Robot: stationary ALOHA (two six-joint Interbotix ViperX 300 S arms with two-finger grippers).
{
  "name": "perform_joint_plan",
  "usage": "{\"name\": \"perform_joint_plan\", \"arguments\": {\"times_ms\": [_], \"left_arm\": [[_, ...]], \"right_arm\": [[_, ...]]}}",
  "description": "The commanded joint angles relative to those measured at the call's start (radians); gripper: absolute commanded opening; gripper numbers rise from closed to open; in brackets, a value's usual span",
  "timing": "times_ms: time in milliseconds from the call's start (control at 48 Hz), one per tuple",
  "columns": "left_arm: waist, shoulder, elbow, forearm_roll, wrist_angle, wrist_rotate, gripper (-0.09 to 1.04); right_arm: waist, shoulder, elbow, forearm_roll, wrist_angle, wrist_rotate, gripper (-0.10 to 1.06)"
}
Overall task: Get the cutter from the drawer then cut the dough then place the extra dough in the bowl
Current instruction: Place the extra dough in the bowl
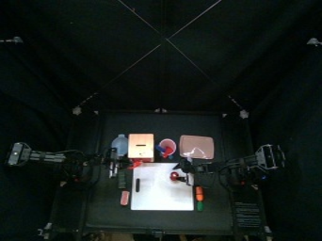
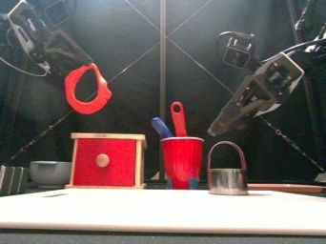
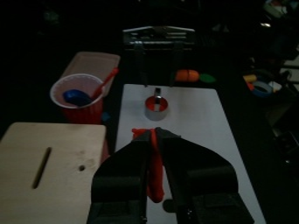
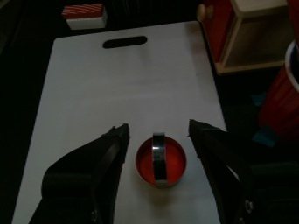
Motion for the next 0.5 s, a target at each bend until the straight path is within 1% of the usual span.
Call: {"name": "perform_joint_plan", "arguments": {"times_ms": [21,271,375,500], "left_arm": [[0.071,-0.067,0.002,0.029,0.008,0.002,0.58],[0.262,-0.112,0.015,0.109,0.051,0.002,0.58],[0.322,-0.114,0.020,0.123,0.064,0.002,0.58],[0.371,-0.123,0.026,0.135,0.067,0.002,0.58]], "right_arm": [[-0.005,-0.014,-0.023,0.006,-0.003,0.000,0.90],[-0.003,-0.014,-0.023,0.018,0.020,0.000,0.90],[-0.003,-0.014,-0.021,0.021,0.028,0.000,0.90],[-0.003,-0.012,-0.017,0.021,0.029,0.000,0.90]]}}
